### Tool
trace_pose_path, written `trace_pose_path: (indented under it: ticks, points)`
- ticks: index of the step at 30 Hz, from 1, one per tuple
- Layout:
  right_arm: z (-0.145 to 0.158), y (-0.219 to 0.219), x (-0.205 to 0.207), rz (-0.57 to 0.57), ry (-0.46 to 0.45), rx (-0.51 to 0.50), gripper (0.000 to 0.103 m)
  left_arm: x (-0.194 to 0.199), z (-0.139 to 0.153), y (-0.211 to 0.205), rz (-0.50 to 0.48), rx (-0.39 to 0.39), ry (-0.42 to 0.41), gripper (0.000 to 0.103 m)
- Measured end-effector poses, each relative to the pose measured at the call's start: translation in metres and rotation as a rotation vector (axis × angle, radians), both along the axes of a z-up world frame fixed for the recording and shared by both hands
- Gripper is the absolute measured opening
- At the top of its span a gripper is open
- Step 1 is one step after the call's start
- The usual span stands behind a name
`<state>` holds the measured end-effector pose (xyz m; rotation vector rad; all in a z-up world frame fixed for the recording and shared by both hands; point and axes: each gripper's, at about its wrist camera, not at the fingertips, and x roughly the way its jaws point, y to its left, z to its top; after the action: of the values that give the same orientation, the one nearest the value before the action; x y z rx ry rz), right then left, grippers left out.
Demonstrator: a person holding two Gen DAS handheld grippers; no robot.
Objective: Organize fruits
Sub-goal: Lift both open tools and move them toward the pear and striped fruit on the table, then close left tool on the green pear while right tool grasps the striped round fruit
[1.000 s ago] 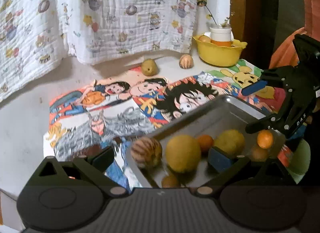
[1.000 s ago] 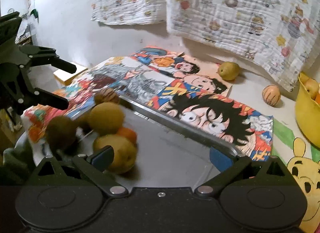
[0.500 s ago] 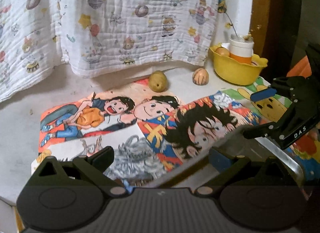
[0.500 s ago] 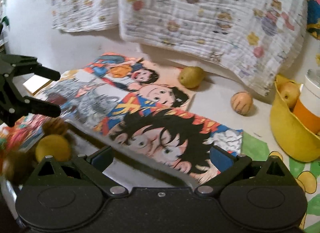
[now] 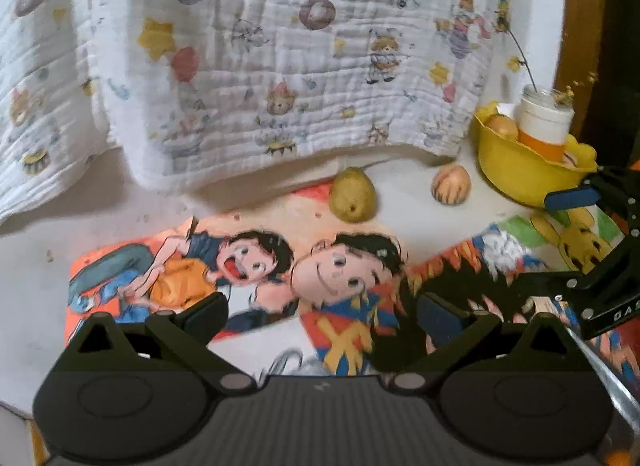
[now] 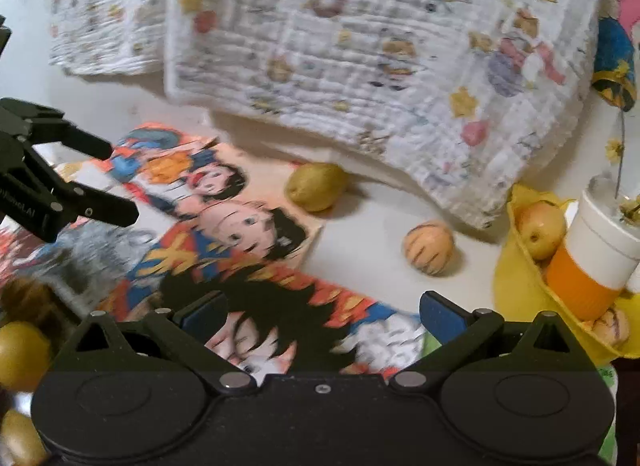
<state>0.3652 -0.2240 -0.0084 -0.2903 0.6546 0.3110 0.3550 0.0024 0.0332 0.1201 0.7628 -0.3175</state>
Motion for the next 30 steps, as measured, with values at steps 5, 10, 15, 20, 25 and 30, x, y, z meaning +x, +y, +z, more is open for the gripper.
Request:
trace_pose_path:
  ticks: [5,10,15,20,25,30]
  points:
    - [-0.009,-0.014,0.030,-0.081,-0.015,0.054,0.102,0.031,-0.008,-0.016,0.027,-0.023,-0.031,0.102]
    - [-0.026,-0.020,0.055,-0.090,-0.013,0.053,0.102,0.062,-0.024,-0.027,0.052,-0.072,-0.036,0.102]
    - [-0.036,-0.016,0.075,-0.123,-0.055,-0.005,0.100,0.089,-0.040,-0.034,0.080,-0.115,-0.039,0.102]
    - [-0.048,-0.014,0.096,-0.168,-0.059,-0.009,0.096,0.114,-0.056,-0.035,0.115,-0.166,-0.017,0.102]
    - [-0.056,-0.008,0.108,-0.203,-0.085,-0.057,0.091,0.128,-0.065,-0.036,0.116,-0.210,0.000,0.102]
    - [-0.061,-0.003,0.116,-0.238,-0.111,-0.108,0.085,0.137,-0.068,-0.040,0.098,-0.221,-0.005,0.100]
